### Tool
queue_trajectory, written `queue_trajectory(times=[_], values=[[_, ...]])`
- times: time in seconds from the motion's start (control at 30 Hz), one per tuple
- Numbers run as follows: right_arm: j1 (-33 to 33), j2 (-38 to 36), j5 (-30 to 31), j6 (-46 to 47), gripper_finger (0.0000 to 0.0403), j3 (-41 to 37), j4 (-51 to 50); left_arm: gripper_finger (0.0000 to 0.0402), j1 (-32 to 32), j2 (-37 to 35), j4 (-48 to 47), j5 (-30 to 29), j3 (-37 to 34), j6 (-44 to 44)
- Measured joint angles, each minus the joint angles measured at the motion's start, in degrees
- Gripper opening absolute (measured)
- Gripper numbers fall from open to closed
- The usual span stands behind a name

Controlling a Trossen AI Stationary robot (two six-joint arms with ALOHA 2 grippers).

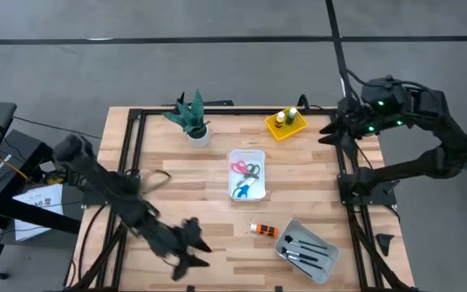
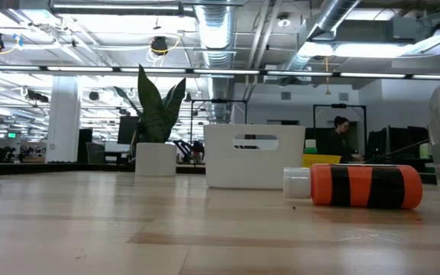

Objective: Pick & Place Paint Supplies
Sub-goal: Put the orange acrylic paint bottle into the yellow basket

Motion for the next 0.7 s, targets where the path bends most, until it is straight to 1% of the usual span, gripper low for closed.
queue_trajectory(times=[0.13,0.3,0.4,0.47,0.63,0.7], values=[[1.06,-1.45,1.02,-0.12,0.0165,0.00,0.06,0.0203,3.42,10.32,-0.41,-0.10,6.85,6.74],[1.77,-3.09,1.07,-0.12,0.0167,0.00,-0.31,0.0203,9.13,18.18,-0.05,-0.14,14.84,16.92],[1.79,-3.63,1.06,-0.14,0.0167,0.00,-0.26,0.0203,12.39,21.19,0.24,0.06,19.08,24.79],[1.77,-3.67,1.08,-0.14,0.0167,0.00,-0.26,0.0203,14.45,22.95,0.10,1.50,21.27,28.30],[1.77,-3.87,1.04,-0.60,0.0167,0.00,-0.26,0.0203,18.23,26.91,-0.25,3.45,23.75,34.07],[1.77,-3.84,1.04,-0.65,0.0167,0.00,-0.26,0.0203,19.47,28.35,-0.09,6.51,24.98,35.39]])
